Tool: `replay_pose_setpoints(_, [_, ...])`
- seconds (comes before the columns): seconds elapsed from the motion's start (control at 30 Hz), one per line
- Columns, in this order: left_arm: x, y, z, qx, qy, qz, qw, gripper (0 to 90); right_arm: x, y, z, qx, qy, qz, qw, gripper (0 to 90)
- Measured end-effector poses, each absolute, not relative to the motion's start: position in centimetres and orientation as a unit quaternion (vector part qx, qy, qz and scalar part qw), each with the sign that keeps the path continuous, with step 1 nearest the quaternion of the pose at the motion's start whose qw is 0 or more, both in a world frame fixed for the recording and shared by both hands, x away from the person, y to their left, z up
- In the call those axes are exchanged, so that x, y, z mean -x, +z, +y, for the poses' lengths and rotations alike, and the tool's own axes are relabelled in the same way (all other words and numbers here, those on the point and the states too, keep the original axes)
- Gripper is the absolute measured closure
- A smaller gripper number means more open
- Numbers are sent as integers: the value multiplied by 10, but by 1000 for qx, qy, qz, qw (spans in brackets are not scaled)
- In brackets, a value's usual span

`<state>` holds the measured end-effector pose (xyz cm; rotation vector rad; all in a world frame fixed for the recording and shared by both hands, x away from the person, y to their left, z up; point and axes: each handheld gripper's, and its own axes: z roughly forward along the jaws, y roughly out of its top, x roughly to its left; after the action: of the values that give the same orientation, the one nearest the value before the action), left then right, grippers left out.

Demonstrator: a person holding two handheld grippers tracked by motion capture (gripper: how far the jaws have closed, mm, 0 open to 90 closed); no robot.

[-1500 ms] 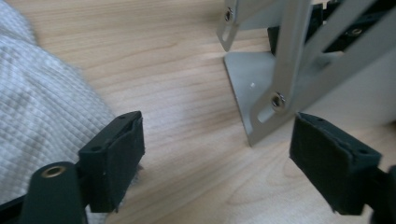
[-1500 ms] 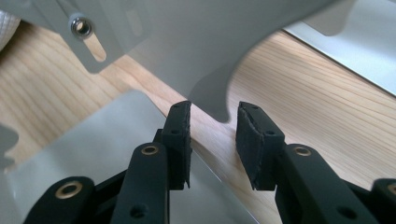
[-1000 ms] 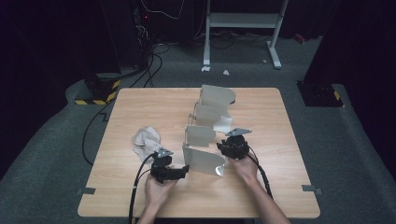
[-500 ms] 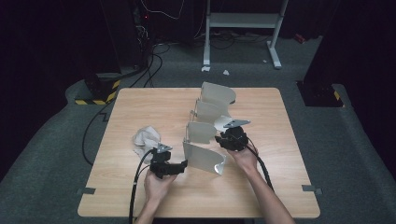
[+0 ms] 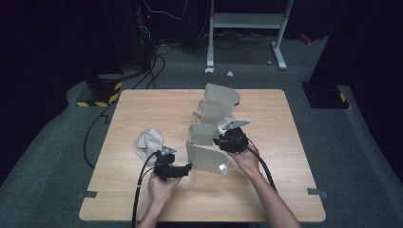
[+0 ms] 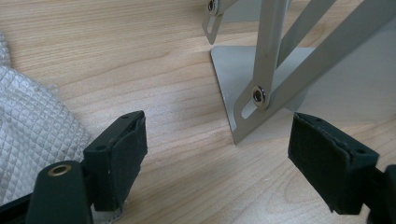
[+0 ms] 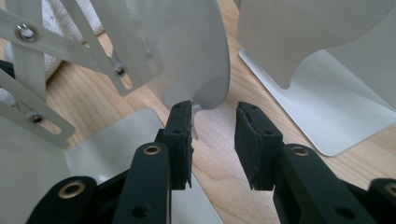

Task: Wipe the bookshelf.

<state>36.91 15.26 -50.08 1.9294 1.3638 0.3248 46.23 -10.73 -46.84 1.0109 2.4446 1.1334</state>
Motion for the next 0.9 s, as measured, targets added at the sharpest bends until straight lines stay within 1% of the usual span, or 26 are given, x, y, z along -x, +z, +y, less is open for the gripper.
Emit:
replay_pose_setpoints(0.1, [-371,-499,152,-753,130,530,366,196,-465,-466,-105,-348,395,841,126,675])
replay_pose_setpoints(0.3, [-372,-495,154,-750,134,530,374,197,-468,-460,-96,-337,397,843,133,705])
replay_pose_setpoints(0.4, [-371,-493,154,-746,132,529,383,198,-470,-462,-96,-341,399,843,120,726])
replay_pose_setpoints(0.67, [-371,-489,149,-750,128,522,385,185,-468,-462,-92,-342,396,844,119,737])
replay_pose_setpoints(0.9, [-373,-488,156,-745,131,532,382,173,-468,-462,-86,-344,396,843,119,750])
